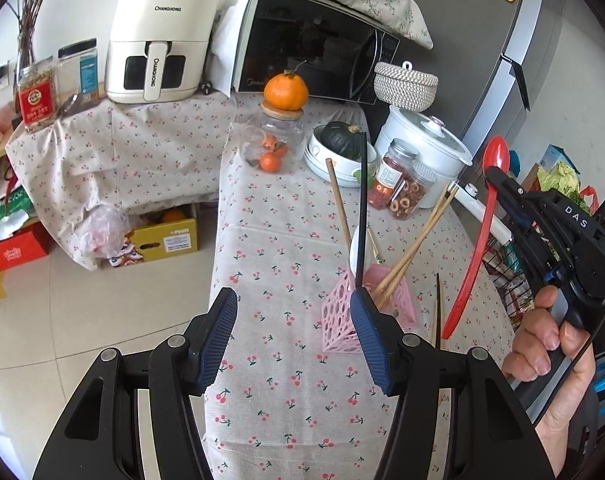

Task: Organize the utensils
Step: 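Open the left tool while the right tool lowers the red spoon into the basket, then open the right tool and move it down to grasp a wooden chopstick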

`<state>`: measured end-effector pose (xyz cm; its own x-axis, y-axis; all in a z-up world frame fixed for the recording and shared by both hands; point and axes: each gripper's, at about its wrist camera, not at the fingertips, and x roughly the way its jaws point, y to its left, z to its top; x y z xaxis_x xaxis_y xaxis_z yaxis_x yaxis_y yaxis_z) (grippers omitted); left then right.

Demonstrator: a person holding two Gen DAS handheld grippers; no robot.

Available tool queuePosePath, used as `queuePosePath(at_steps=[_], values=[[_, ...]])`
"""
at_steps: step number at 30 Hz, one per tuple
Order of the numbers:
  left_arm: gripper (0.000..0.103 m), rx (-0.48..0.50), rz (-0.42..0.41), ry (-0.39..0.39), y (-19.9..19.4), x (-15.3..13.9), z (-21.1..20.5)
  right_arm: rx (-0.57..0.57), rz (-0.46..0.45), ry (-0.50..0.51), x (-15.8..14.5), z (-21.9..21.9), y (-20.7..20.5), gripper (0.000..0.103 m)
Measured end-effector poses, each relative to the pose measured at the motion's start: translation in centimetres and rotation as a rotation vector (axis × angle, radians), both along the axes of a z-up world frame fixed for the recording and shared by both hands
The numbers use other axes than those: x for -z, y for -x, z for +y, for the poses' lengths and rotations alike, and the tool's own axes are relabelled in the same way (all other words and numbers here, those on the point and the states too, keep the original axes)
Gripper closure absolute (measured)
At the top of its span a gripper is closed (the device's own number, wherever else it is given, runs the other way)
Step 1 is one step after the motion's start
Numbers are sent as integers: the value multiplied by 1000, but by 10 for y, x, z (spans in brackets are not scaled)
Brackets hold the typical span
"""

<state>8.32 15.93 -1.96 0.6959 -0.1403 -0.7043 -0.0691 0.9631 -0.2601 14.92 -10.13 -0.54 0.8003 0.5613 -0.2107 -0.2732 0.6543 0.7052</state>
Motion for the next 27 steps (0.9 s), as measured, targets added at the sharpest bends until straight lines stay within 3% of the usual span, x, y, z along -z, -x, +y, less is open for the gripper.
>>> queuePosePath(at_steps=[6,18,24,27], values=[[41,29,17,2,2,5,4,28,-77,-124,5,11,-12,100],[41,64,44,19,-6,12,-5,72,-144,-47,40,38,-18,100],[41,67,80,42,-10,18,-8,54,-133,12,47,37,-5,90],[41,76,103,57,-11,21,-13,48,-112,36,45,29,-1,76]])
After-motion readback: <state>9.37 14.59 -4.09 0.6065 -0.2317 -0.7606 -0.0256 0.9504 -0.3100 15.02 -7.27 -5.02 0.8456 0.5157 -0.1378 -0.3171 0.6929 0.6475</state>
